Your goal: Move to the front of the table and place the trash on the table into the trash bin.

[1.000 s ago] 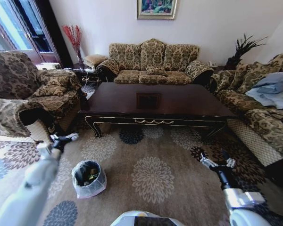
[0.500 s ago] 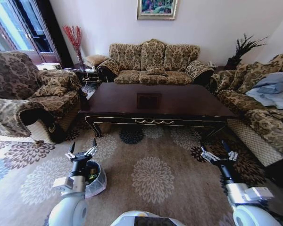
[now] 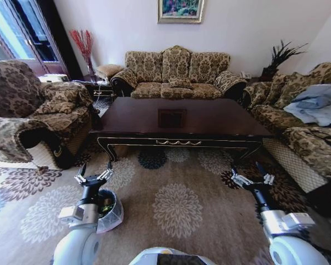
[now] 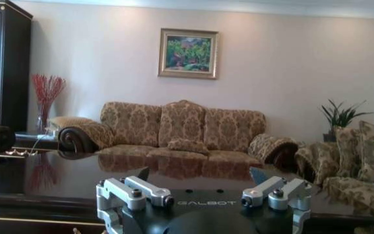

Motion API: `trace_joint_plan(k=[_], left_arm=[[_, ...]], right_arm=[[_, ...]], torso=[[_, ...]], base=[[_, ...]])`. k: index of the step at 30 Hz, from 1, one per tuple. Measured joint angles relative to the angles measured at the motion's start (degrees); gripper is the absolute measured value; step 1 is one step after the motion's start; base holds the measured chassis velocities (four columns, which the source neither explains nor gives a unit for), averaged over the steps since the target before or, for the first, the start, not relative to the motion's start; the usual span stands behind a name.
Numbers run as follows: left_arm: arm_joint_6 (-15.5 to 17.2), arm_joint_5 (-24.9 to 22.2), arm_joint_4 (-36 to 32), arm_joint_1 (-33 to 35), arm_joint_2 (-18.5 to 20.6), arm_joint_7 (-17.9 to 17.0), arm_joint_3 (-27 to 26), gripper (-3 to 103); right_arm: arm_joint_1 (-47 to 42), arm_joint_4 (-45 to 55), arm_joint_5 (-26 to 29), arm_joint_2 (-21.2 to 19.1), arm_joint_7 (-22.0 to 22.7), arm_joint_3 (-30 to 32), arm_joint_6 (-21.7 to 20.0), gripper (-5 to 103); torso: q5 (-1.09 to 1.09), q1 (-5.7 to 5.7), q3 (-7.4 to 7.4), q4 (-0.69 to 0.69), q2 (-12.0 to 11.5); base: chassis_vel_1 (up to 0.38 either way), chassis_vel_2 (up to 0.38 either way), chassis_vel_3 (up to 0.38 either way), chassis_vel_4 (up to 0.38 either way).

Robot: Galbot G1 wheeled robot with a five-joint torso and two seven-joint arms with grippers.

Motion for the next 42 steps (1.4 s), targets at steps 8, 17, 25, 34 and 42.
trace_joint_plan(k=[8,17,25,34,42], left_arm=[[2.28,-0.27,0.55,-0.36,0.54,0.56,1.09,100],[3.78,-0.62,0.97,-1.15,1.35,0.66,1.65,100],[4.68,-0.64,0.59,0.28,0.66,1.29,1.32,100],[3.49,-0.36,1.61,0.61,0.45,1.22,1.66,100],[-0.93,1.03,2.84,3.58,0.51,4.7,1.72,100]], right_arm=[[-0.43,-2.46,-0.95,1.38,-1.16,0.13,1.3,100],[-0.67,-3.77,-0.99,1.61,-2.11,0.46,2.55,100],[-0.86,-5.57,-1.46,2.41,-4.99,-0.01,5.35,100],[-1.02,-7.55,-1.68,4.1,-5.92,-0.62,5.32,100],[-3.67,-7.3,-4.58,10.75,-7.02,-1.23,7.31,100]], torso=[[0.0,0.0,0.0,0.0,0.0],[0.03,0.0,0.01,0.01,0.01],[0.0,0.01,0.01,-0.01,0.02],[0.01,0.01,0.01,0.01,0.02],[-0.02,0.01,0.01,-0.01,0.02]], base=[[-0.044,-0.058,0.051,0.045],[-0.187,-0.194,0.189,0.177],[-0.107,-0.111,0.1,0.097],[0.055,0.043,0.003,0.006],[0.0,0.0,0.0,0.0]])
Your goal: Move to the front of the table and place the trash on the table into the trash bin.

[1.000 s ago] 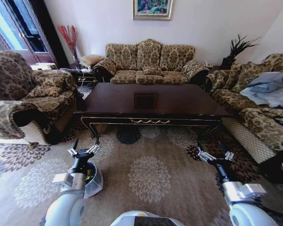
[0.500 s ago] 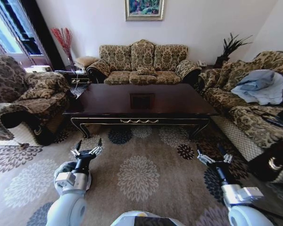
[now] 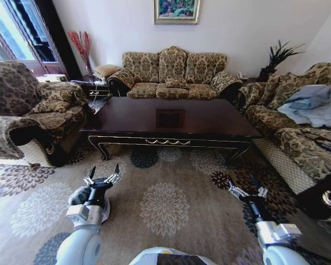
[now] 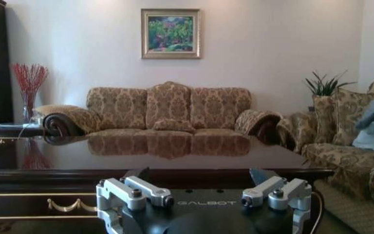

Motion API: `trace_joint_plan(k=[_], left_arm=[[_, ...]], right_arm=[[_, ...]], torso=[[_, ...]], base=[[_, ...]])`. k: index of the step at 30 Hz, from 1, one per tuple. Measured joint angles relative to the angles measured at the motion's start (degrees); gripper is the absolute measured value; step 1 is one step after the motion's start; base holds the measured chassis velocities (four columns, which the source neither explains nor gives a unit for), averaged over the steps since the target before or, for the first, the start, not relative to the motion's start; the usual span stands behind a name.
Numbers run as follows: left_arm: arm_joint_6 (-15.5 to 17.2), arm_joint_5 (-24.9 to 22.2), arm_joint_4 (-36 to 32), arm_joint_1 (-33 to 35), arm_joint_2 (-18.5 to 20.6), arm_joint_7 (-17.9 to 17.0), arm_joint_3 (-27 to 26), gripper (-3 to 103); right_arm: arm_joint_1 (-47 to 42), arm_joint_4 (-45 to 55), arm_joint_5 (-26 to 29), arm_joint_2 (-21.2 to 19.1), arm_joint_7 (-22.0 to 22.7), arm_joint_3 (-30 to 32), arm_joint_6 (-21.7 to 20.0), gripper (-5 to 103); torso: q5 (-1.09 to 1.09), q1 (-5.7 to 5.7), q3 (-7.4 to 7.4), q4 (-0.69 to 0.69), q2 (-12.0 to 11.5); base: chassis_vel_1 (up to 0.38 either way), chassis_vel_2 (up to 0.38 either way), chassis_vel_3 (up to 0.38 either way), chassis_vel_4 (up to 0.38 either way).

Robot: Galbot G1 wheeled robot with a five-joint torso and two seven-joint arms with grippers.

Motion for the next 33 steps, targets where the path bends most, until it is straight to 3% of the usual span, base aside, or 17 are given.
trace_joint_plan(k=[4,11,18,24,27,33], left_arm=[[-2.45,1.07,5.04,0.51,-0.13,4.61,1.06,100],[-2.56,2.31,12.67,-4.65,-1.73,3.81,2.6,100],[-2.52,1.81,11.06,-4.65,-2.19,1.65,2.08,100],[-5.09,2.24,5.89,-0.92,-3.87,1.03,1.87,100],[-4.03,2.22,5.03,-1.58,-3.61,1.02,1.73,100],[4.65,-1.15,3.75,-6.01,-0.24,0.9,1.51,100]], right_arm=[[-1.47,-5.57,-2.41,1.65,-1.1,-2.07,5.49,100],[2.72,-12.65,-3.03,1.47,-0.71,-1.06,7.53,100],[1.69,-12.4,-2.34,0.56,0.53,-0.43,8.44,100],[-1.24,-9.11,-0.59,-0.24,1.56,0.26,10.78,100],[-0.51,-8.14,-0.2,-0.51,1.67,0.45,9.64,100],[3.84,-6.07,2.14,-2.21,2.22,1.38,1.02,100]], torso=[[0.04,-0.01,0.0,0.0,0.0],[0.02,0.0,0.0,0.02,0.0],[0.03,0.0,0.0,0.0,0.0],[0.02,0.0,0.0,0.01,0.0],[0.02,-0.01,0.0,0.0,0.0],[0.01,0.0,0.01,0.01,0.0]], base=[[0.0,0.0,0.0,0.0],[0.0,0.0,0.0,0.0],[0.0,0.0,0.0,0.0],[0.0,0.0,0.0,0.0],[0.0,0.0,0.0,0.0],[0.0,0.0,0.0,0.0]])
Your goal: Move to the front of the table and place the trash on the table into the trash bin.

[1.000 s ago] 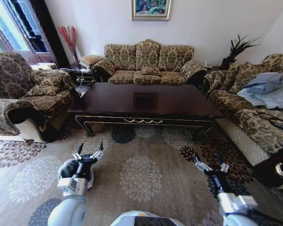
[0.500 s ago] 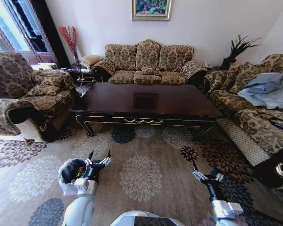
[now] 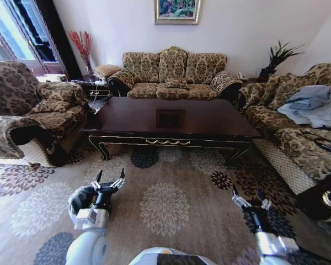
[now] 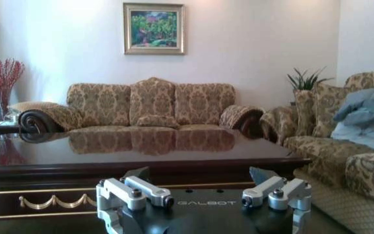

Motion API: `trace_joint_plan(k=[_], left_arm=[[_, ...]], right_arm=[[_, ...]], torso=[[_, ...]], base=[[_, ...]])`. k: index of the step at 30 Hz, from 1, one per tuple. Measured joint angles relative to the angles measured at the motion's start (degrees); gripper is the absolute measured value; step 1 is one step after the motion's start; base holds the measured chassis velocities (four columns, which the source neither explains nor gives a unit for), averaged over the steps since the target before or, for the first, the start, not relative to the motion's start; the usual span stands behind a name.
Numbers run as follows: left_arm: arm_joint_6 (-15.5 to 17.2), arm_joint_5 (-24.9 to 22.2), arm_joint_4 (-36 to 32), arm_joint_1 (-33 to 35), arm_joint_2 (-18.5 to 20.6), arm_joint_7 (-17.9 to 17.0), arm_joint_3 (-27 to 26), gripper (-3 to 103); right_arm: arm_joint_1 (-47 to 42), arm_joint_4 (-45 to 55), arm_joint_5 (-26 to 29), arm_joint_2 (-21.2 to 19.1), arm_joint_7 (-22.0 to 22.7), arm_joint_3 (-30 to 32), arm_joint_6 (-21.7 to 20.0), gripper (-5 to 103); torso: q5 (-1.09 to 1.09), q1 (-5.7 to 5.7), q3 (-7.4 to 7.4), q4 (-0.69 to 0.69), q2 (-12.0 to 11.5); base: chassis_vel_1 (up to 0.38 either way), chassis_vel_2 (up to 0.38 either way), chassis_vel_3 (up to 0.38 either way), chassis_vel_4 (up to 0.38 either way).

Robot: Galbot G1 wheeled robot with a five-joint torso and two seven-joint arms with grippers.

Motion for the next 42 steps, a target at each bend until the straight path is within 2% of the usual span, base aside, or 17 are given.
trace_joint_plan(k=[3,5,8,15,18,19,21,24,29,42], left_arm=[[1.06,-1.14,-0.98,0.11,-0.06,0.16,-0.12,100],[0.27,-1.54,-1.78,1.07,-0.75,0.54,-0.26,100],[-0.47,-2.38,-1.75,0.42,-1.21,0.63,-0.05,100],[0.97,-1.61,-2.5,0.14,-1.11,1.39,0.09,100],[1.0,-1.56,-2.46,0.11,-0.98,1.64,-0.13,100],[1.29,-1.63,-1.74,0.14,-0.96,1.89,-0.37,100],[1.18,-1.65,-0.92,0.11,-0.94,1.97,-0.38,100],[0.81,-1.65,0.73,-0.16,-0.55,2.14,-0.19,100],[-3.87,-1.12,3.3,-0.55,0.83,3.67,0.16,100],[-3.33,-1.46,3.32,-1.08,1.16,3.44,0.42,100]], right_arm=[[-0.14,0.03,0.76,-0.36,-1.04,0.73,0.0,100],[-1.24,0.16,1.26,-0.5,-1.83,1.76,1.73,100],[-0.9,0.16,2.02,-0.53,-1.86,2.26,2.22,100],[-0.93,0.64,1.9,-0.6,-1.97,2.63,2.28,100],[-0.88,0.73,0.77,-0.5,-1.97,2.38,2.15,100],[-0.96,1.85,-0.77,0.03,-1.86,1.46,1.22,100],[-0.94,2.44,-1.19,0.42,-1.74,1.12,0.75,100],[-0.54,2.8,-1.98,1.09,-1.33,0.68,0.18,100],[-0.26,2.25,-2.57,1.37,-0.89,0.17,0.14,100],[0.29,1.57,-2.45,1.19,-0.87,0.24,0.68,100]], torso=[[0.01,0.0,0.0,0.0,0.0],[0.01,0.0,0.0,0.0,0.0],[0.01,-0.01,-0.01,0.0,0.01],[0.01,-0.03,-0.04,0.0,-0.04],[0.01,-0.21,-0.24,0.0,-0.43],[0.01,-0.62,-0.73,0.0,-1.36],[0.01,-0.81,-0.97,0.0,-1.79],[0.0,-1.11,-1.42,0.0,-2.51],[0.01,-1.45,-2.01,0.0,-3.48],[0.01,-1.49,-2.09,0.0,-3.56]], base=[[0.0,0.0,0.0,0.0],[0.0,0.0,0.0,0.0],[0.0,0.0,0.0,0.0],[0.0,0.0,0.0,0.0],[0.0,0.0,0.0,0.0],[0.0,0.0,0.0,0.0],[0.0,0.0,0.0,0.0],[0.0,0.0,0.0,0.0],[0.0,0.0,0.0,0.0],[0.0,0.0,0.0,0.0]])
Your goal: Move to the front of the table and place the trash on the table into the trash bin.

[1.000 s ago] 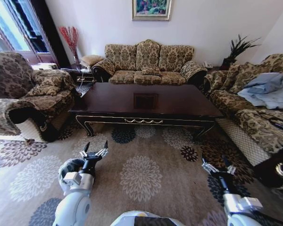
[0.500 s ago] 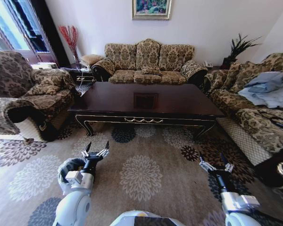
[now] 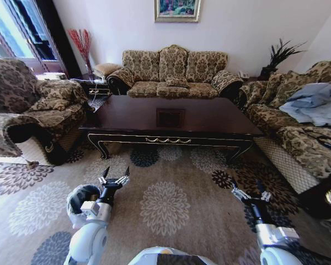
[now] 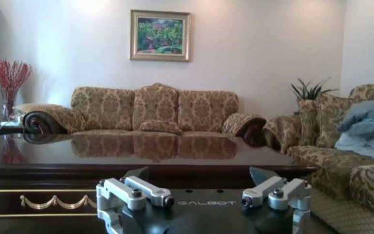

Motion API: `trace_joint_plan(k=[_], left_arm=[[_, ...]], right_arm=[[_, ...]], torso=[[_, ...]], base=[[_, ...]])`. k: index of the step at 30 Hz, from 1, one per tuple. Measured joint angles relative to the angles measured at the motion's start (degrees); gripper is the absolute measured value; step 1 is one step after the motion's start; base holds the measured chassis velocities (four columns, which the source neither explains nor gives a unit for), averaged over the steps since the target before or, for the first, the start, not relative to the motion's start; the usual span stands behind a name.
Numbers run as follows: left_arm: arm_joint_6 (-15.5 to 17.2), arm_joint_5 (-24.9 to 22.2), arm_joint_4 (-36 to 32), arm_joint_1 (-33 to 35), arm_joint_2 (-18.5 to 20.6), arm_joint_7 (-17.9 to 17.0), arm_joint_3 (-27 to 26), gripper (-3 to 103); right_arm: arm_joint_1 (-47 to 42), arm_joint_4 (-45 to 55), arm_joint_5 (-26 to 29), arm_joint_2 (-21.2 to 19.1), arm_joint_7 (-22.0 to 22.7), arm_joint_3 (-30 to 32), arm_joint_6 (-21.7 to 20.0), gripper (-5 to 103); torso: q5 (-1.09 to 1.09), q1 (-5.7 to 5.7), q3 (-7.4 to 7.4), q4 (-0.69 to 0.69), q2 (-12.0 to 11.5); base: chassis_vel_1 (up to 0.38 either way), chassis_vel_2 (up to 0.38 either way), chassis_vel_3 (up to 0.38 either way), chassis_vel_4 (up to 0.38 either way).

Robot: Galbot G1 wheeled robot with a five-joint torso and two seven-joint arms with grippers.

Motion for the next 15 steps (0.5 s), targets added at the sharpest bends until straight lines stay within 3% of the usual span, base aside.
trace_joint_plan(k=[15], left_arm=[[0.09,0.0,-0.09,0.02,-0.02,-0.08,0.01,100]], right_arm=[[-0.03,-0.05,0.05,-0.02,0.03,0.04,0.07,100]], torso=[[0.0,0.07,0.09,0.0,0.16]], base=[[0.0,0.0,0.0,0.0]])
